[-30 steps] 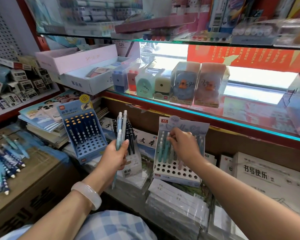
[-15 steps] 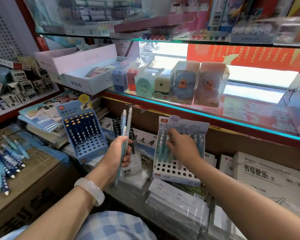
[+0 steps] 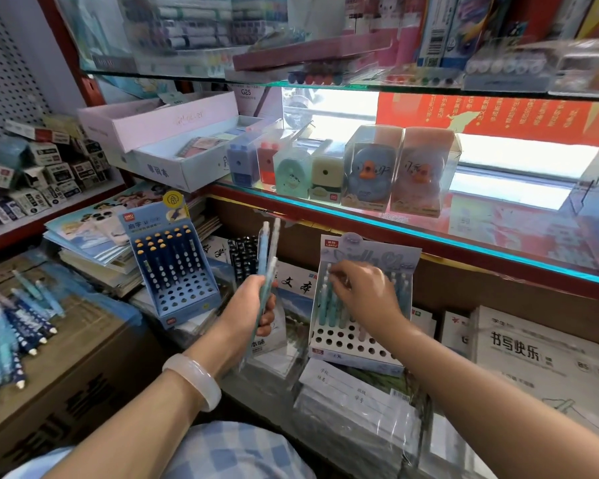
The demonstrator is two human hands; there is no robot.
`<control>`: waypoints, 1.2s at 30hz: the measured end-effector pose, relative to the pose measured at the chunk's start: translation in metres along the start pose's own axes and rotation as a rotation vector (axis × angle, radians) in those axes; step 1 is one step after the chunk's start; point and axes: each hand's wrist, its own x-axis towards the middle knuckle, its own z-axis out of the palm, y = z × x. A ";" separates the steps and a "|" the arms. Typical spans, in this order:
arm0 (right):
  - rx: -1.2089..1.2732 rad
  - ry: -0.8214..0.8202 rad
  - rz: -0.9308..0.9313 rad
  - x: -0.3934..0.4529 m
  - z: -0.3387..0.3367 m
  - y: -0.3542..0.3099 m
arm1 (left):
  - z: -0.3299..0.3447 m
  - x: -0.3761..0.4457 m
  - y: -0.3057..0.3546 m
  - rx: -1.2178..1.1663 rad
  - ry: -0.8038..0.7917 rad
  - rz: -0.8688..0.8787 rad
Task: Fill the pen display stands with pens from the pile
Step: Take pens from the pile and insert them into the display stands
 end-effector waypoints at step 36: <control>0.008 -0.082 0.101 -0.004 0.014 -0.002 | -0.039 0.016 -0.020 0.509 0.257 0.113</control>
